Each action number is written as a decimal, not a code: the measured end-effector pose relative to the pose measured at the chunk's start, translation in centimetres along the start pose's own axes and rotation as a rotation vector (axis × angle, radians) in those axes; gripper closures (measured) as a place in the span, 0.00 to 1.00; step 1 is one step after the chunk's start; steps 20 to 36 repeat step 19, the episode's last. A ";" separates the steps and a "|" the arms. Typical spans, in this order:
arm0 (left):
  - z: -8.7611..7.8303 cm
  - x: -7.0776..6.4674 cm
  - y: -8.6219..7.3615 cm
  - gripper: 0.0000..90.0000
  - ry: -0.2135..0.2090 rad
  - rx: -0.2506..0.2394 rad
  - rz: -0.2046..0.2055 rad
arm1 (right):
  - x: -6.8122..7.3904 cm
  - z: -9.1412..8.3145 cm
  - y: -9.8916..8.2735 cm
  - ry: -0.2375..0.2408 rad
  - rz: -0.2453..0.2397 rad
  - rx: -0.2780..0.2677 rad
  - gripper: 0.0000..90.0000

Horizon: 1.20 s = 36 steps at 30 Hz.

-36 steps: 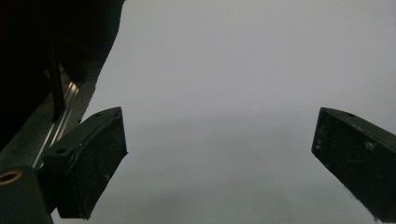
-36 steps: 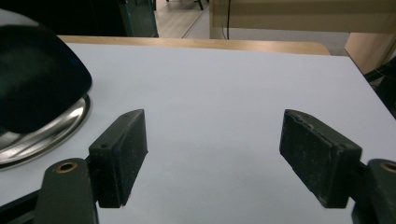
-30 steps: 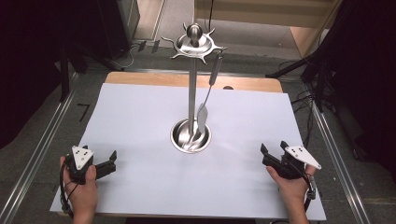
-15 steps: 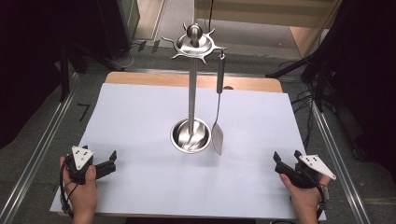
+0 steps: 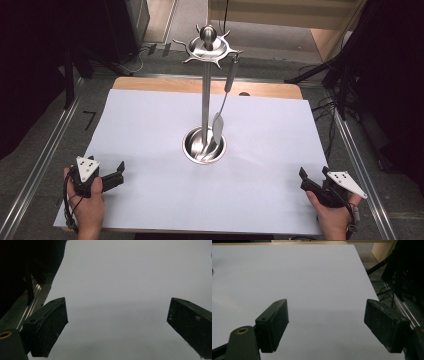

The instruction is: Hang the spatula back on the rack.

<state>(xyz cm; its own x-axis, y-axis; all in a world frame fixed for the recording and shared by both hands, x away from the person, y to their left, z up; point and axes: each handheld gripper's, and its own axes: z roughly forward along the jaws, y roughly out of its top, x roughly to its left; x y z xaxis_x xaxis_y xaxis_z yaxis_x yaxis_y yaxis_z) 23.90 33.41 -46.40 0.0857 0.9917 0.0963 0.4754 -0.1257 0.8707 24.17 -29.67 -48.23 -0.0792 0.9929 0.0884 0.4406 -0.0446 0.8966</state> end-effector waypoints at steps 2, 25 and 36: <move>0.0 0.0 0.0 0.04 0.000 0.000 0.000 | -0.3 -0.2 -0.1 -0.008 -0.003 0.008 0.23; 0.2 -0.1 0.1 0.04 0.003 0.014 0.011 | -1.2 -0.1 -0.6 -0.028 0.036 0.031 0.25; 0.2 -0.1 0.1 0.04 0.003 0.014 0.011 | -1.2 -0.1 -0.6 -0.028 0.036 0.031 0.25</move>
